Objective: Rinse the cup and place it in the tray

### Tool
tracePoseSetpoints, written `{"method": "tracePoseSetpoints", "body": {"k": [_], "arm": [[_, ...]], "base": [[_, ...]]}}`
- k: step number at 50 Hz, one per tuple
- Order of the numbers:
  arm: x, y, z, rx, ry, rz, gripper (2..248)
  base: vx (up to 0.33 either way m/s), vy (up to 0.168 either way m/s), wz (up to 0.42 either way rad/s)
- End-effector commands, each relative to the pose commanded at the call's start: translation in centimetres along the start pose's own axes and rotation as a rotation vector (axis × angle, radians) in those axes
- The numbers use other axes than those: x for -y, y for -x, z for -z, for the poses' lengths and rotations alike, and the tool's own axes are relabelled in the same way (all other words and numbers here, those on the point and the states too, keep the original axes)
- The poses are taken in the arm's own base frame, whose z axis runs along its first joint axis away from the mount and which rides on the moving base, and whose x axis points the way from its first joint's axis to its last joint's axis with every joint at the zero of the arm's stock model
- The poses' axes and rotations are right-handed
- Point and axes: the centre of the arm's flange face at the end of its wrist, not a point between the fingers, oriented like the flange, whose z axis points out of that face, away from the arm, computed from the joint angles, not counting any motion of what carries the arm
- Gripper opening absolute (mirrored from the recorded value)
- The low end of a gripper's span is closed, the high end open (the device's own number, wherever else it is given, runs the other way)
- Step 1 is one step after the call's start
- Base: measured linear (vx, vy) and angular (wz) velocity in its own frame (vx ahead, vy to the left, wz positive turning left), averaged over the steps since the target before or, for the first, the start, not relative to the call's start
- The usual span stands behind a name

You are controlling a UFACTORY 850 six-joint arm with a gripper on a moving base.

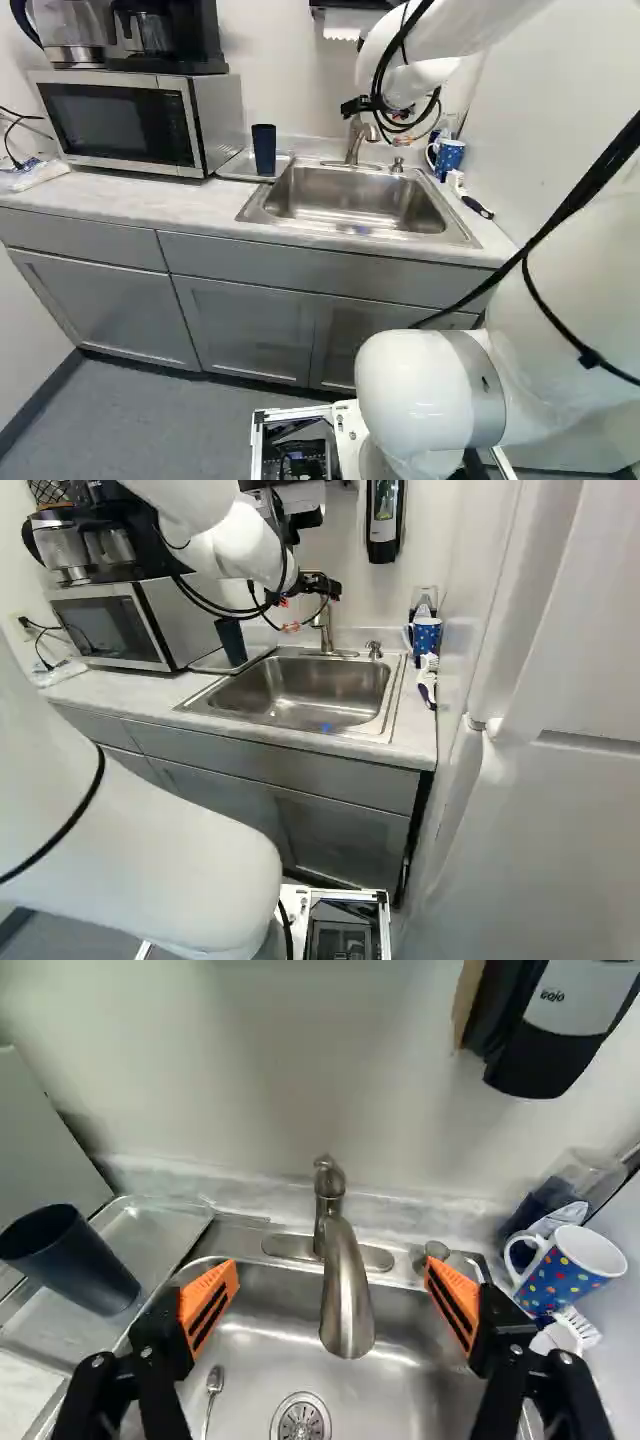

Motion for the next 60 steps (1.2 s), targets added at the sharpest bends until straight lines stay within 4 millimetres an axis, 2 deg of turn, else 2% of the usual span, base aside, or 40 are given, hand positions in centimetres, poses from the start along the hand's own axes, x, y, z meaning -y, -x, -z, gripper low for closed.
{"method": "tracePoseSetpoints", "body": {"k": [50, 60], "arm": [[0.4, 4.4, 1.2, 0.512, -0.041, -0.015, 247], [0.4, 4.5, 1.2, 0.52, -0.042, -0.016, 247]], "base": [[0.0, 0.0, 0.0], [0.0, 0.0, 0.0]]}}
